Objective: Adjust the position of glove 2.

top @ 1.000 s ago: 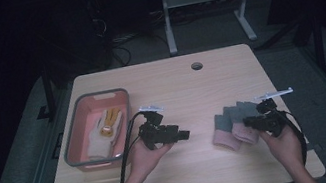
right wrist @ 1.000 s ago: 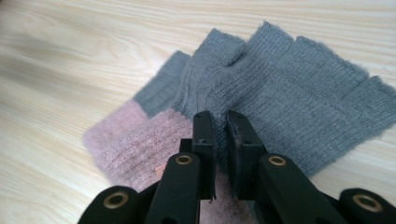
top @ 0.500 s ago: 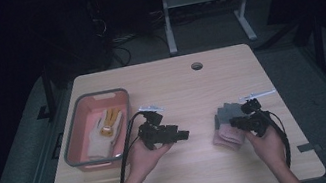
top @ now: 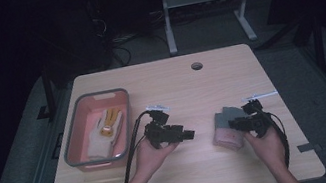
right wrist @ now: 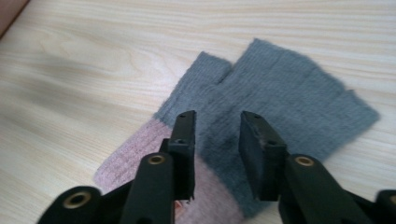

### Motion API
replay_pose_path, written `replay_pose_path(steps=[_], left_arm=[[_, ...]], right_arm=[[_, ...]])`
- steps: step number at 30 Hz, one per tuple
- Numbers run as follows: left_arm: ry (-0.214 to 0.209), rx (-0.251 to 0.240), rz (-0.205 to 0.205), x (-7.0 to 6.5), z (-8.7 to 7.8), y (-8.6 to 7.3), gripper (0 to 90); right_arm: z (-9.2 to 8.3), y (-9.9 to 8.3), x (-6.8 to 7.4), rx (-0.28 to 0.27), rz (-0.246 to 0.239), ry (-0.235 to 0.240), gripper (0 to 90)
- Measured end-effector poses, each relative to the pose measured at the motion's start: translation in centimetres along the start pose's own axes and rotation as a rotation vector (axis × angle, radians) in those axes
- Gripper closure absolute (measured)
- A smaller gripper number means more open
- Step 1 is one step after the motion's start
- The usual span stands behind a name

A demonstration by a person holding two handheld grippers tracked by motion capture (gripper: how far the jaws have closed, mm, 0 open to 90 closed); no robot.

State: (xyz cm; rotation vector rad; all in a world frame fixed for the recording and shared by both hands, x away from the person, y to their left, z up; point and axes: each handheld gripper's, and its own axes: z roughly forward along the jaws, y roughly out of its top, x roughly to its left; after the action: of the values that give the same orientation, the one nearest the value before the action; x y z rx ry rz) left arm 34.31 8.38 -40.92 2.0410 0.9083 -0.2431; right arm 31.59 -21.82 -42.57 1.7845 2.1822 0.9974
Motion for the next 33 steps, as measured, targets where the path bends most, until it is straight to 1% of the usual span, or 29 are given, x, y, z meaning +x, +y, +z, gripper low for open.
replay_pose_path(steps=[3,6,8,10,12,13,14,17,18,21,23,24,26,28,29,30,31,32,33], left_arm=[[-0.005,0.004,0.001,-0.4,0.8,0.3,36.9],[-0.013,0.010,0.003,-0.7,1.6,0.7,36.6],[-0.021,0.008,-0.010,-0.9,2.3,0.9,36.2],[-0.027,0.014,-0.015,-1.0,2.9,1.1,36.0],[-0.055,0.011,-0.043,-1.0,3.7,1.2,35.7],[-0.057,0.020,-0.042,-1.1,4.2,1.3,35.7],[-0.062,0.025,-0.047,-1.1,4.6,1.4,35.8],[-0.079,0.034,-0.069,-1.2,5.8,1.5,35.6],[-0.082,0.044,-0.072,-1.2,6.1,1.6,35.6],[-0.100,0.046,-0.099,-1.3,7.2,1.7,34.9],[-0.100,0.054,-0.106,-1.4,7.9,1.7,34.9],[-0.101,0.058,-0.112,-1.5,8.2,1.7,34.9],[-0.096,0.069,-0.116,-1.5,8.8,1.7,35.0],[-0.095,0.079,-0.124,-1.6,9.4,1.6,35.0],[-0.088,0.085,-0.114,-1.5,9.6,1.6,35.1],[-0.088,0.085,-0.114,-1.5,9.6,1.6,35.5],[-0.079,0.089,-0.120,-1.6,9.9,1.6,35.5],[-0.075,0.097,-0.121,-1.5,10.2,1.5,36.5],[-0.068,0.103,-0.119,-1.5,10.3,1.5,36.8]], right_arm=[[-0.4,-0.1,-0.7,-0.010,0.021,0.023,57.7],[-0.7,-0.3,-1.2,-0.011,0.029,0.032,53.9],[-0.8,-0.4,-1.6,-0.019,0.034,0.033,50.8],[-0.9,-0.6,-1.9,-0.016,0.047,0.041,47.6],[-0.9,-0.8,-2.3,-0.014,0.068,0.052,45.5],[-1.0,-1.0,-2.7,-0.018,0.067,0.052,45.3],[-1.1,-1.1,-2.9,-0.019,0.085,0.056,44.6],[-1.1,-1.4,-3.4,-0.025,0.107,0.073,44.2],[-1.0,-1.5,-3.6,-0.020,0.108,0.076,43.7],[-0.8,-1.6,-3.7,-0.013,0.113,0.079,43.7],[-0.7,-1.7,-3.9,-0.012,0.116,0.079,43.6],[-0.6,-1.8,-4.0,-0.010,0.127,0.086,43.7],[-0.5,-2.0,-4.3,-0.008,0.127,0.086,43.4],[-0.3,-2.2,-4.4,-0.004,0.142,0.103,43.4],[-0.2,-2.2,-4.5,-0.002,0.146,0.108,43.3],[-0.2,-2.2,-4.5,-0.002,0.146,0.108,43.3],[-0.1,-2.3,-4.5,-0.001,0.145,0.107,43.3],[0.0,-2.4,-4.4,0.000,0.156,0.120,43.1],[0.1,-2.5,-4.5,-0.005,0.144,0.116,42.9]])
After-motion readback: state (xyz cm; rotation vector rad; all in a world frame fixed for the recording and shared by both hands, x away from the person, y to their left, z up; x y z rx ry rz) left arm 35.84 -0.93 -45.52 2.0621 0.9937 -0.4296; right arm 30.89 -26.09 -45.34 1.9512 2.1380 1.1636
